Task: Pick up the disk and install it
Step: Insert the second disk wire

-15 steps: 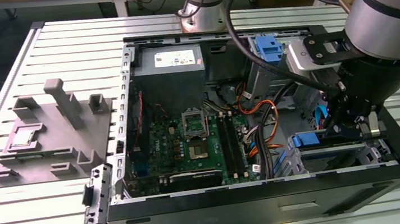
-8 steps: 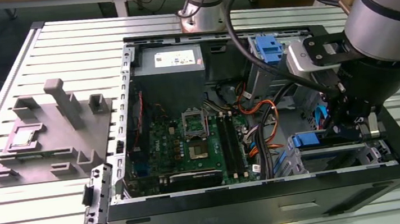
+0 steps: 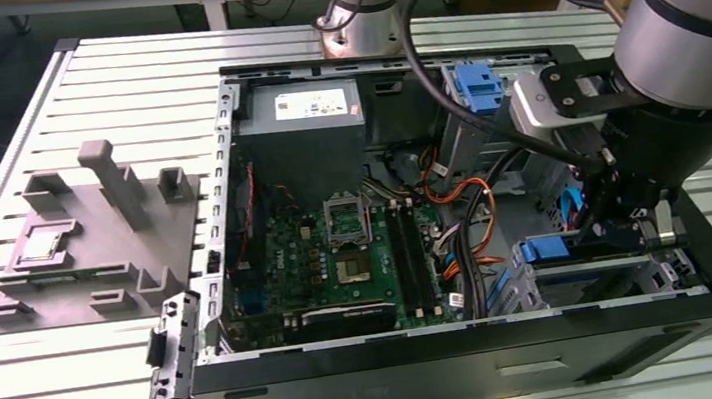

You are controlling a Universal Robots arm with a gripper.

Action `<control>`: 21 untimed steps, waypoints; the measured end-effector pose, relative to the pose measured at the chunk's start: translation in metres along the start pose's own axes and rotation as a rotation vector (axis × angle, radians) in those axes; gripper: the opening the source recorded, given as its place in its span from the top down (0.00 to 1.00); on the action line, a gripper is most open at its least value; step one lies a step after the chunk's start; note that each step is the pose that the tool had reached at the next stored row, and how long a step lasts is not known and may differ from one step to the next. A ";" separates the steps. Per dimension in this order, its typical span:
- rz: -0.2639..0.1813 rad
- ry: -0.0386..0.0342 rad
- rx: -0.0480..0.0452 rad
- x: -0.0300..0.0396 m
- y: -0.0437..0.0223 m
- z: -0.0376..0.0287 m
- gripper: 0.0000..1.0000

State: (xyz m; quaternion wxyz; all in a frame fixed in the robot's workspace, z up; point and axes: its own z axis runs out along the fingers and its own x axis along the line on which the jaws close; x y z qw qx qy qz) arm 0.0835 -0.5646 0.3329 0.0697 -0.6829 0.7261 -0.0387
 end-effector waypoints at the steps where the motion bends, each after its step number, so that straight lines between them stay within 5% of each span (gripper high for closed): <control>1: 0.000 0.0000 0.0000 -0.0001 0.0000 -0.0001 0.84; 21: 0.000 0.0005 0.0000 0.0038 0.0007 0.0058 0.84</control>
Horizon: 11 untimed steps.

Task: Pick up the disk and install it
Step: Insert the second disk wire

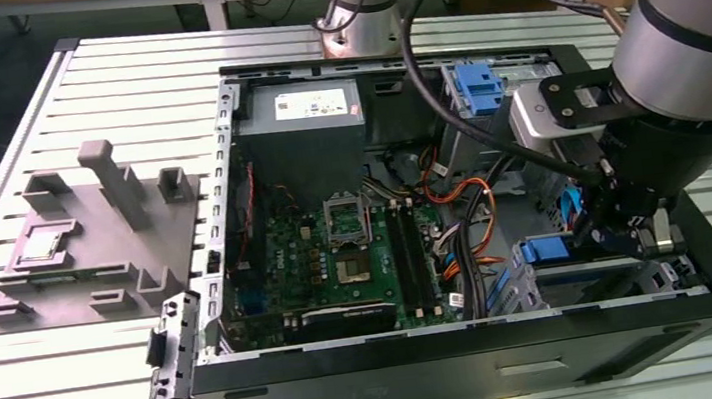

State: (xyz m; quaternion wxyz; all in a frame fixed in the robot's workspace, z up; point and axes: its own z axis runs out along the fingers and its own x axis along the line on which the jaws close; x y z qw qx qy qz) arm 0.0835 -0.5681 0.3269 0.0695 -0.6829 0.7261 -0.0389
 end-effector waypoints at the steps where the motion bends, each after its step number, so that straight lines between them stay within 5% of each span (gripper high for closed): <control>1: 0.000 -0.0002 0.0000 0.0001 0.0000 0.0001 0.84; 7: 0.000 -0.0006 0.0001 0.0003 0.0000 0.0003 0.83; 8: 0.000 -0.0005 0.0000 0.0003 -0.0001 -0.0002 0.76; 11: 0.000 -0.0016 -0.0011 0.0000 -0.0010 -0.0060 0.76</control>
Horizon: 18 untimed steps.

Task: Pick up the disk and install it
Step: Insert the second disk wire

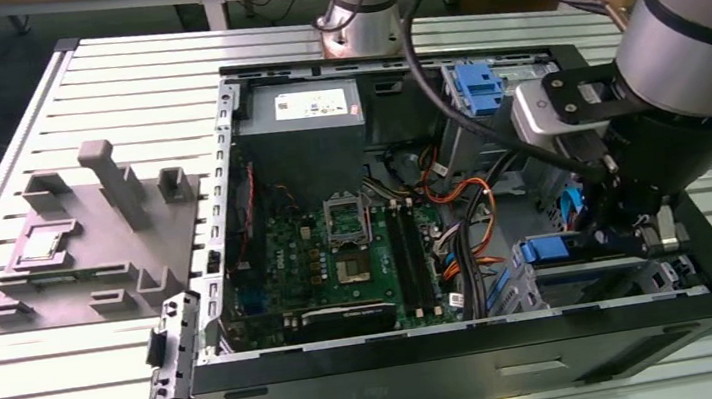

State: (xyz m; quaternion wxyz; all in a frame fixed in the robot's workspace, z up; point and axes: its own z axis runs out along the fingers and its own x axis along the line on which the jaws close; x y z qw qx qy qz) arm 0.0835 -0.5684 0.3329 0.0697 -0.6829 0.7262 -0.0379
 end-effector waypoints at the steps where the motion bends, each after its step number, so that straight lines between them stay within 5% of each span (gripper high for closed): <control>1: 0.000 -0.0006 -0.0011 -0.0002 -0.0005 -0.0029 0.76; 4: 0.000 0.0002 -0.0113 -0.0005 -0.0017 -0.0092 0.76; 9: 0.002 0.0022 -0.0442 -0.0009 -0.0063 -0.0114 0.78; 12: 0.003 0.0025 -0.0463 -0.0009 -0.0064 -0.0114 0.90; 18: 0.003 0.0025 -0.0464 -0.0009 -0.0064 -0.0114 0.90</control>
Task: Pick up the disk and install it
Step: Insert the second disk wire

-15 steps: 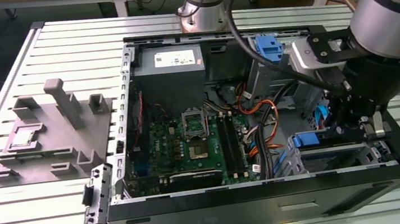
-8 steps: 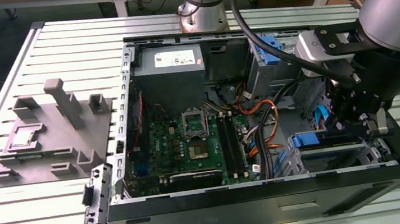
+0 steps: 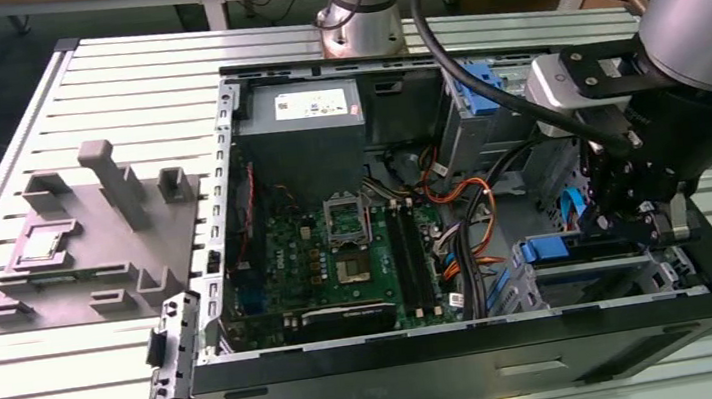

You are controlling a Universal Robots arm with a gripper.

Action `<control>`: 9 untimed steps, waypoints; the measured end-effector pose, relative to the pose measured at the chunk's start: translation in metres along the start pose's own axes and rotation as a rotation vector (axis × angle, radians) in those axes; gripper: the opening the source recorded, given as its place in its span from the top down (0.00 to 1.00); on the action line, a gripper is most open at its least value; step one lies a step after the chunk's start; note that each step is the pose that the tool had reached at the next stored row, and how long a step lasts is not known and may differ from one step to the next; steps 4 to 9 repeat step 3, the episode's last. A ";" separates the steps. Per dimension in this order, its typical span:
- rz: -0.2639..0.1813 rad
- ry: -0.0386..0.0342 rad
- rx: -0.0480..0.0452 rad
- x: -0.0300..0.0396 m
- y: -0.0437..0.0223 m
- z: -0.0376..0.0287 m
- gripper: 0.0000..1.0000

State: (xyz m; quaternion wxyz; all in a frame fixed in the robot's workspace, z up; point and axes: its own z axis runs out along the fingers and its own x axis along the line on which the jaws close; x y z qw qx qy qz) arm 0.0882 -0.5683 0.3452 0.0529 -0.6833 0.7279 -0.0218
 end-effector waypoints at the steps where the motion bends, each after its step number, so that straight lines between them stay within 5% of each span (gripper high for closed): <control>1: 0.000 0.0000 -0.0001 0.0000 0.0000 0.0000 0.90; 9: 0.000 0.0000 -0.0001 0.0000 0.0000 0.0000 0.90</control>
